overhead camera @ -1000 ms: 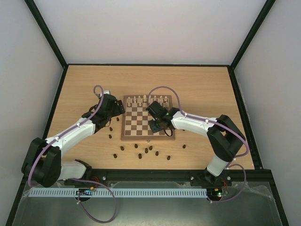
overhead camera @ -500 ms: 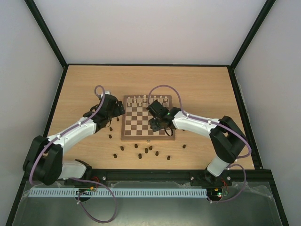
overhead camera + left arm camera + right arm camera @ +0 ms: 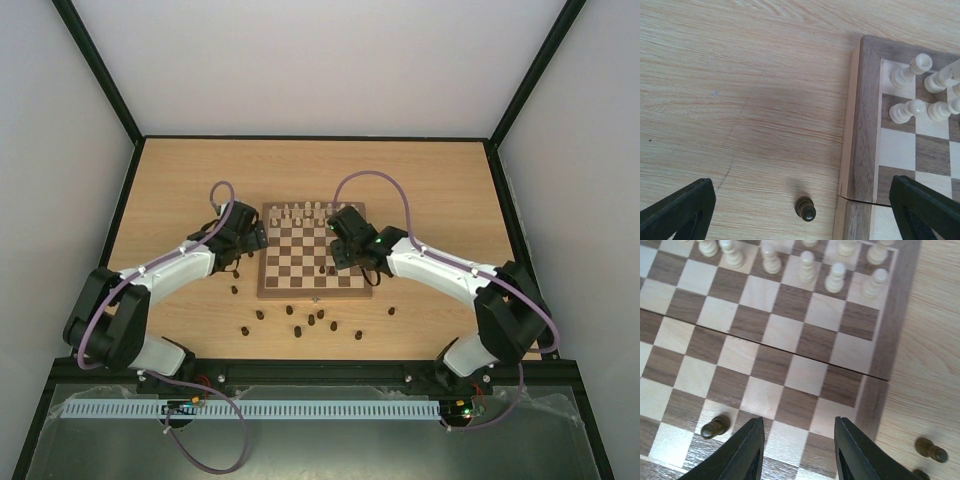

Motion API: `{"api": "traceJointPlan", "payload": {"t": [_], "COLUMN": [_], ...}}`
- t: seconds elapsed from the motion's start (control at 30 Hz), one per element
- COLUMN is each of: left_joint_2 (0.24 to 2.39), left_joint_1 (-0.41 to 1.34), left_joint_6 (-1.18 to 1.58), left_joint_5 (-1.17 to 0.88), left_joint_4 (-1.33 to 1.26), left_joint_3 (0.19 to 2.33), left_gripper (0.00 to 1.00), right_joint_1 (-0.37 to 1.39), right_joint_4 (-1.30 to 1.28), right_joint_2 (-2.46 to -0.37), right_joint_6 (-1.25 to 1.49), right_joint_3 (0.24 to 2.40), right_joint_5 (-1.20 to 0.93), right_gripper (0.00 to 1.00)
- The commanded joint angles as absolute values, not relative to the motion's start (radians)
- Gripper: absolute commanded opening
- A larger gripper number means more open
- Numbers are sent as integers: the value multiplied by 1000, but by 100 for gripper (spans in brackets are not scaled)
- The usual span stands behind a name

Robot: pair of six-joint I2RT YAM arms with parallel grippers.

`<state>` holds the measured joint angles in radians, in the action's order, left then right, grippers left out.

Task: Set up the chess pieces on the board
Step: Place the chess piece on the chessboard, then pick up the chess piece at the center of the board.

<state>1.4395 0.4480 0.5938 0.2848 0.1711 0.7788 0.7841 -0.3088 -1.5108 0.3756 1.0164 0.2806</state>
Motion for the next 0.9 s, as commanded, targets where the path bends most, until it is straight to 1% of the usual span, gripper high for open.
{"api": "traceJointPlan", "payload": {"t": [0.0,0.2,0.4,0.53,0.67,0.87], "left_joint_2": [1420,1441,1474,1494,1534,1563], "left_joint_1": [444,459,479,490,494,494], "left_joint_6": [599,619,617,609,601,595], "left_joint_5": [303,301,314,316,308,308], "left_joint_4": [223,219,202,192,181,168], "left_joint_3": [821,774,749,751,754,755], "left_gripper": [94,83,68,61,49,45], "right_joint_1": [759,746,743,742,741,741], "right_joint_4": [-317,-313,-313,-315,-316,-316], "right_joint_2": [-1452,-1436,-1433,-1437,-1440,-1448], "right_joint_6": [396,397,399,398,397,397], "right_joint_3": [987,978,976,977,977,977], "right_joint_5": [273,267,262,266,270,266], "right_gripper": [39,38,38,38,38,38]}}
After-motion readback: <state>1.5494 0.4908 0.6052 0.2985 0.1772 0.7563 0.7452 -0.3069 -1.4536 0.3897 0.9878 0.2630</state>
